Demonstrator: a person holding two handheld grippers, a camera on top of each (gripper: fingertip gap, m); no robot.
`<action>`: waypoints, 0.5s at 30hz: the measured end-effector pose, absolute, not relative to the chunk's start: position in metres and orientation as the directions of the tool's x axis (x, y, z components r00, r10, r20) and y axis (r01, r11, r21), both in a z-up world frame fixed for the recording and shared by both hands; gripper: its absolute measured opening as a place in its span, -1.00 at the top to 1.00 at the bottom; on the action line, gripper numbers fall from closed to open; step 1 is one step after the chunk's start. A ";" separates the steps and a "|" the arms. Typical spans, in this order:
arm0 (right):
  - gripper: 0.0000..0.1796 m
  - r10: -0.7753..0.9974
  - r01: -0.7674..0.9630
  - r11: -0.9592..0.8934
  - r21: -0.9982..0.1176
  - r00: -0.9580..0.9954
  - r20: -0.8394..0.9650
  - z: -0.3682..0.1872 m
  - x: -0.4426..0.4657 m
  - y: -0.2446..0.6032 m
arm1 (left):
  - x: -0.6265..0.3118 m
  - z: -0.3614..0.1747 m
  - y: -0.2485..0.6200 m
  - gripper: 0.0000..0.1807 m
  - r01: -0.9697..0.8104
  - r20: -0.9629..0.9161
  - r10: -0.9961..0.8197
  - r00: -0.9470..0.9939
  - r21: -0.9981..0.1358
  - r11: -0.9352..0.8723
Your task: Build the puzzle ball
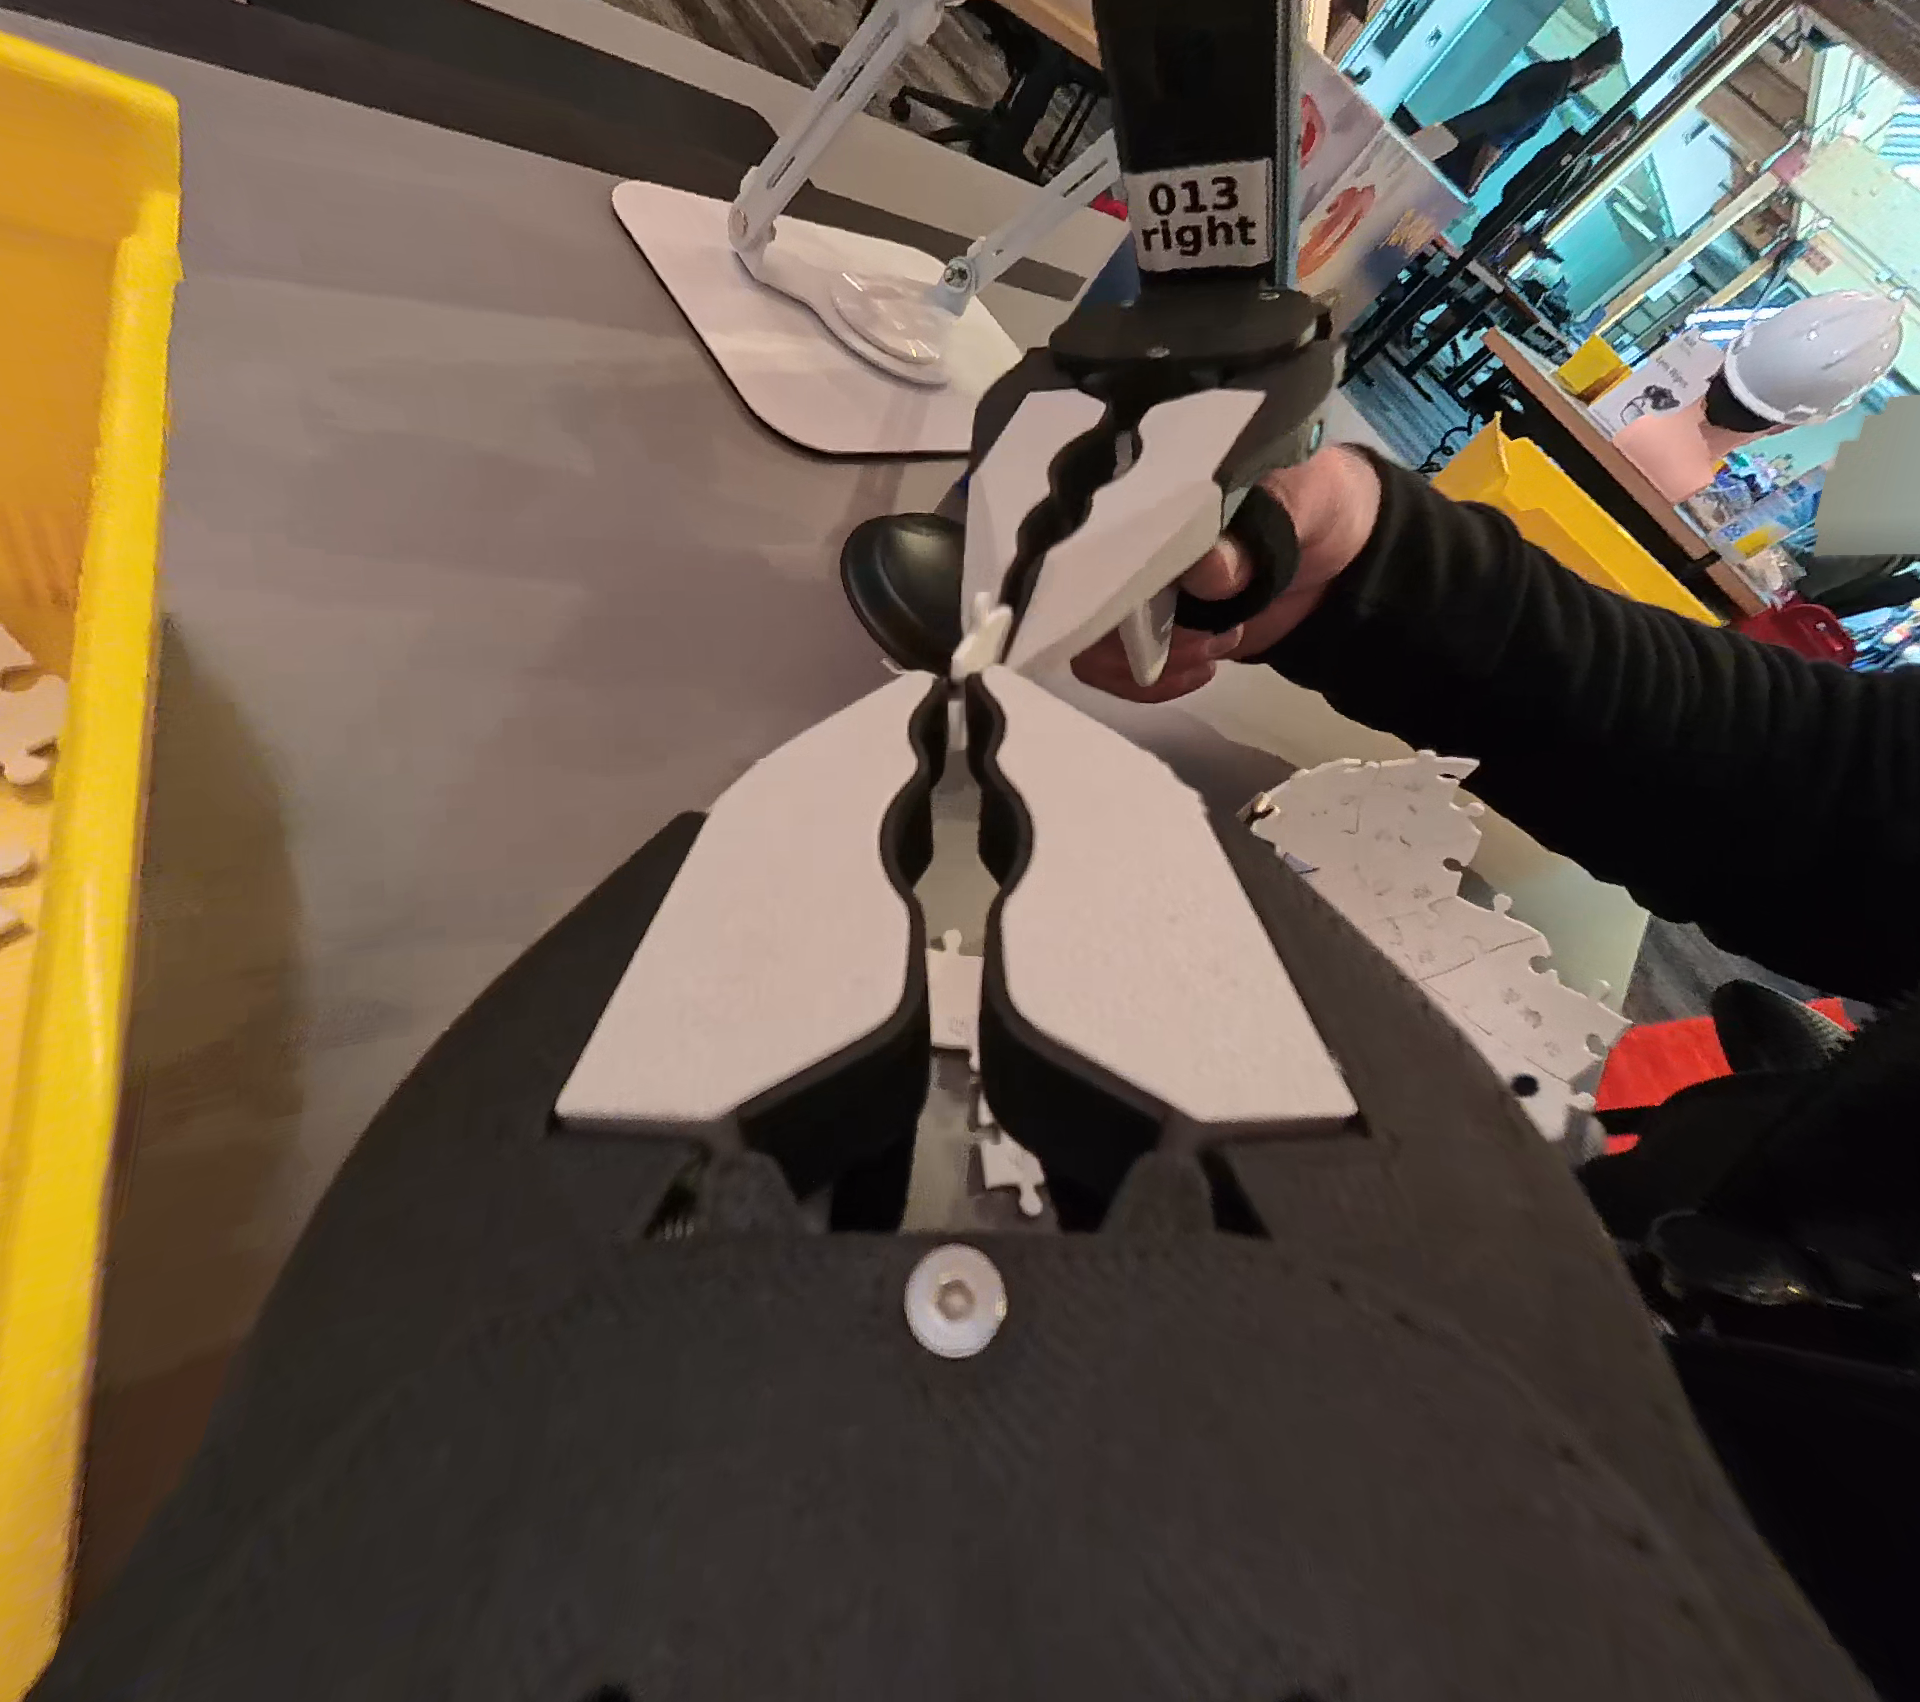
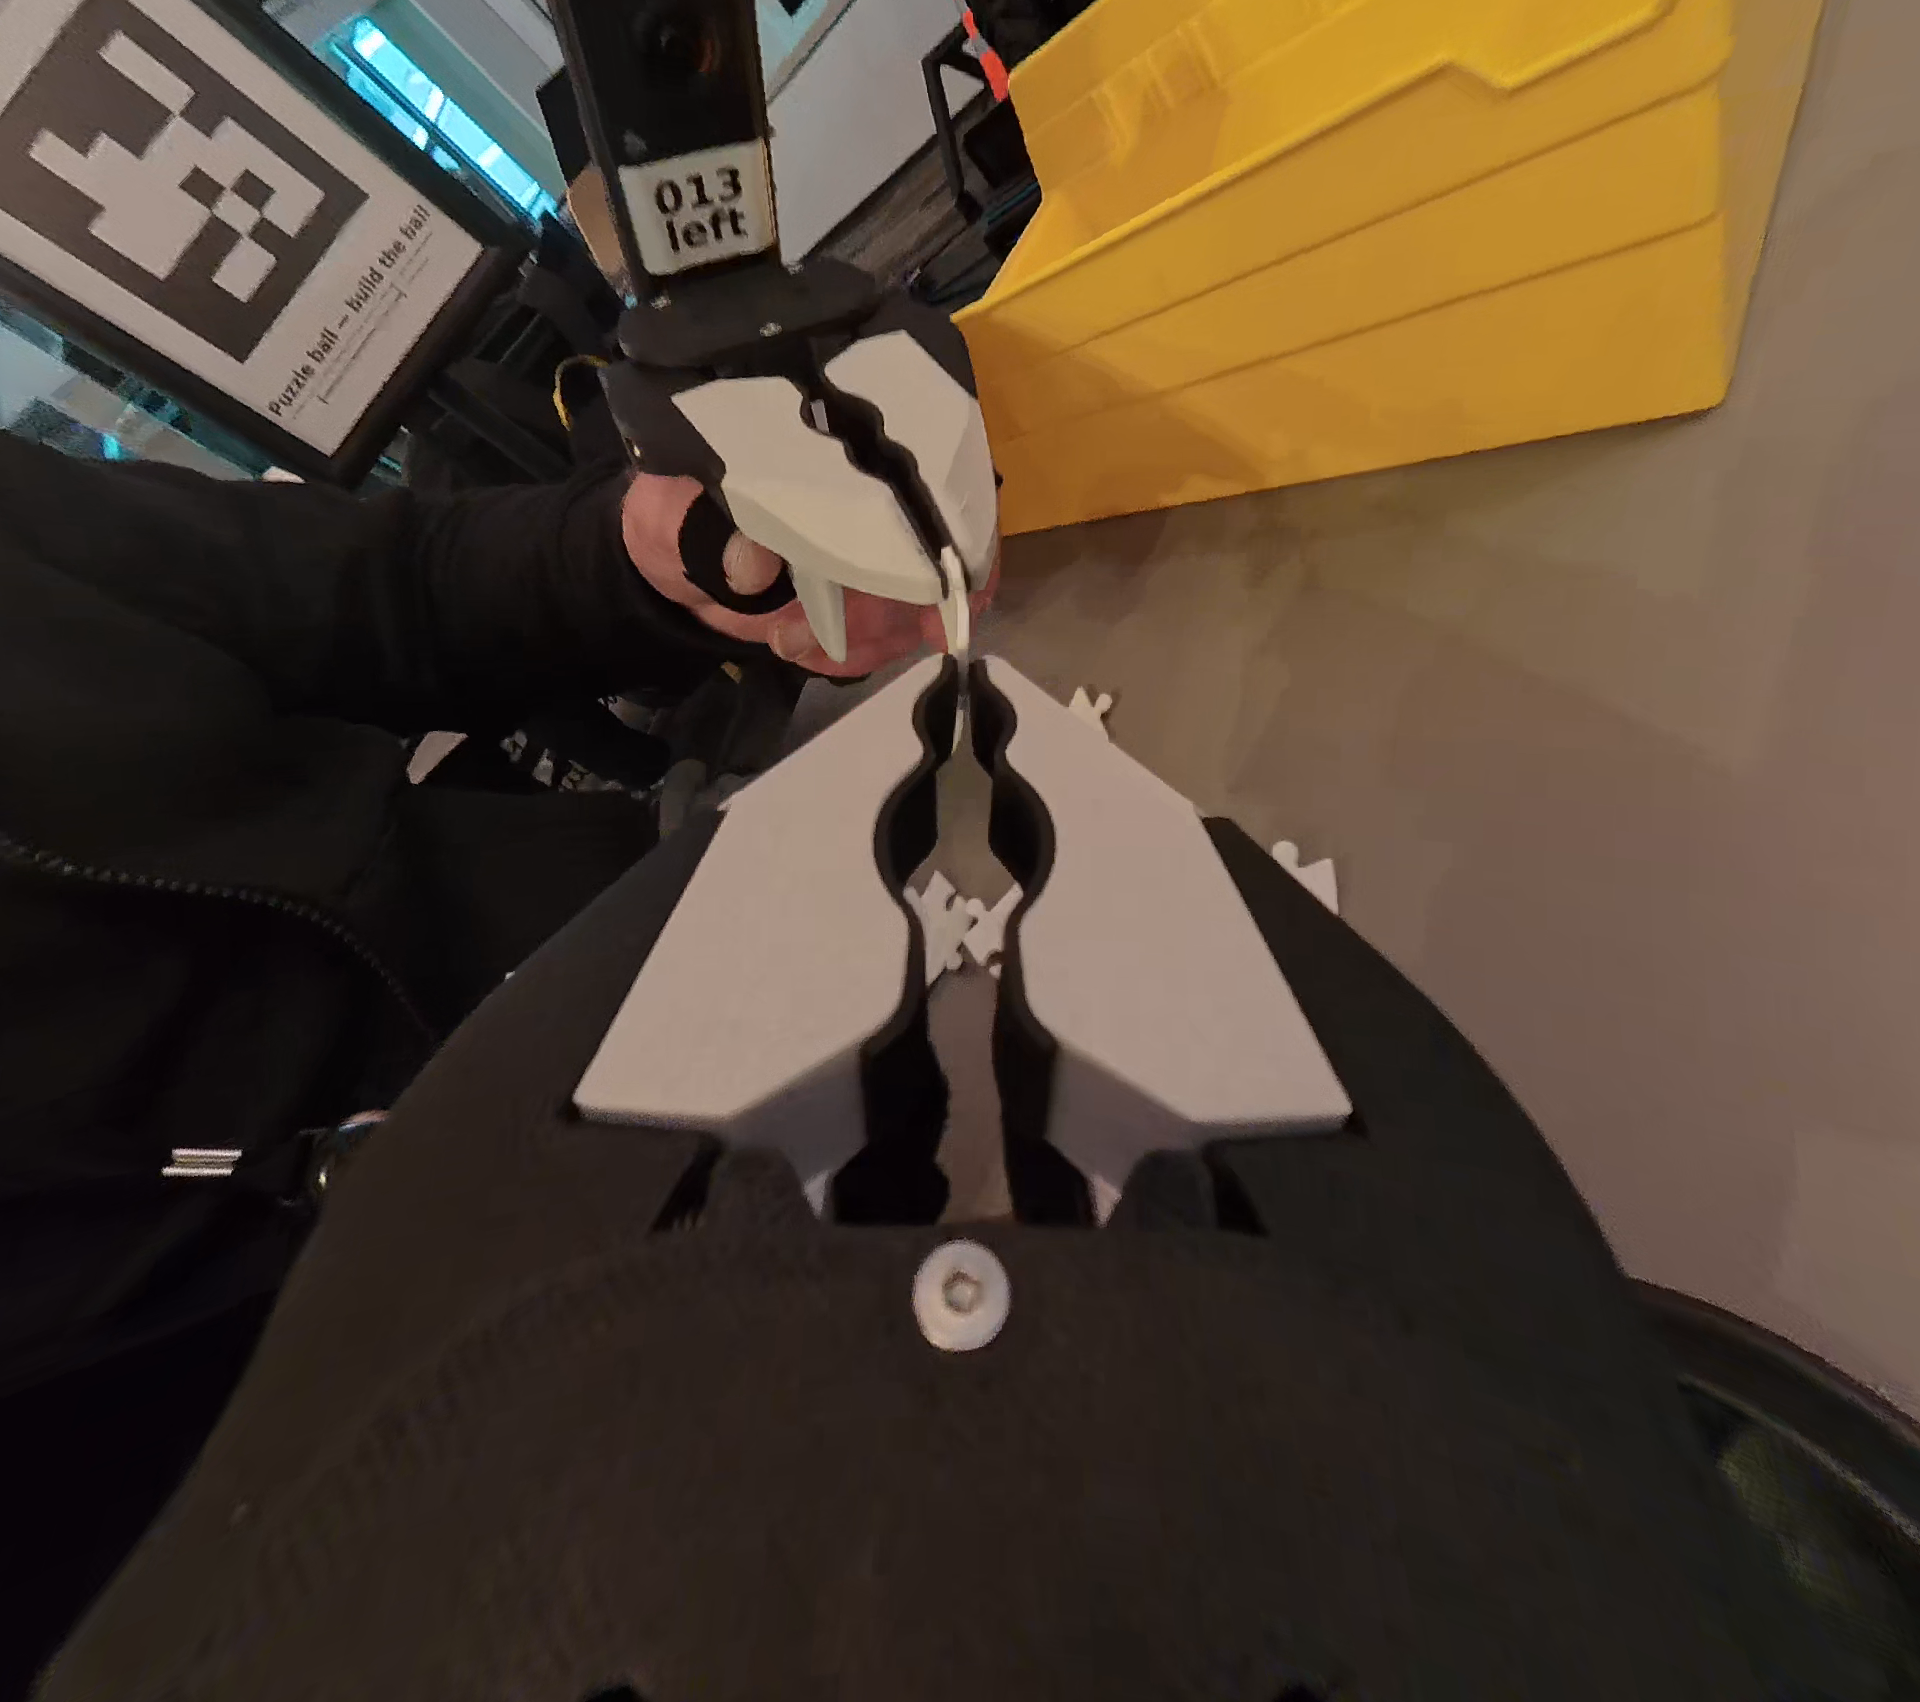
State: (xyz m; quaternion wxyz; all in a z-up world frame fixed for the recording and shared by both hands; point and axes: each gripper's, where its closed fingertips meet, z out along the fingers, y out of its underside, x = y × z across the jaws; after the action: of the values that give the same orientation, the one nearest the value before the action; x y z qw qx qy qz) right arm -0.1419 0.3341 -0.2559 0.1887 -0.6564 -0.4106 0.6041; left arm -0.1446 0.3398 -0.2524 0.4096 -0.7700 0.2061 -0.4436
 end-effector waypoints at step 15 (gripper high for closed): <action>1.00 0.767 0.220 -0.620 -0.753 -0.032 -0.641 -0.252 -0.141 0.343 | -0.144 -0.254 0.340 0.95 0.026 0.510 -0.687 0.517 -0.812 -0.584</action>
State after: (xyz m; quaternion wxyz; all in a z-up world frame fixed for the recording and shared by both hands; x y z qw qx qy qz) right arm -0.1414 0.3431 -0.2518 0.2228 -0.6589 -0.3744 0.6132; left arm -0.1436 0.3404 -0.2539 0.4030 -0.7722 0.2141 -0.4421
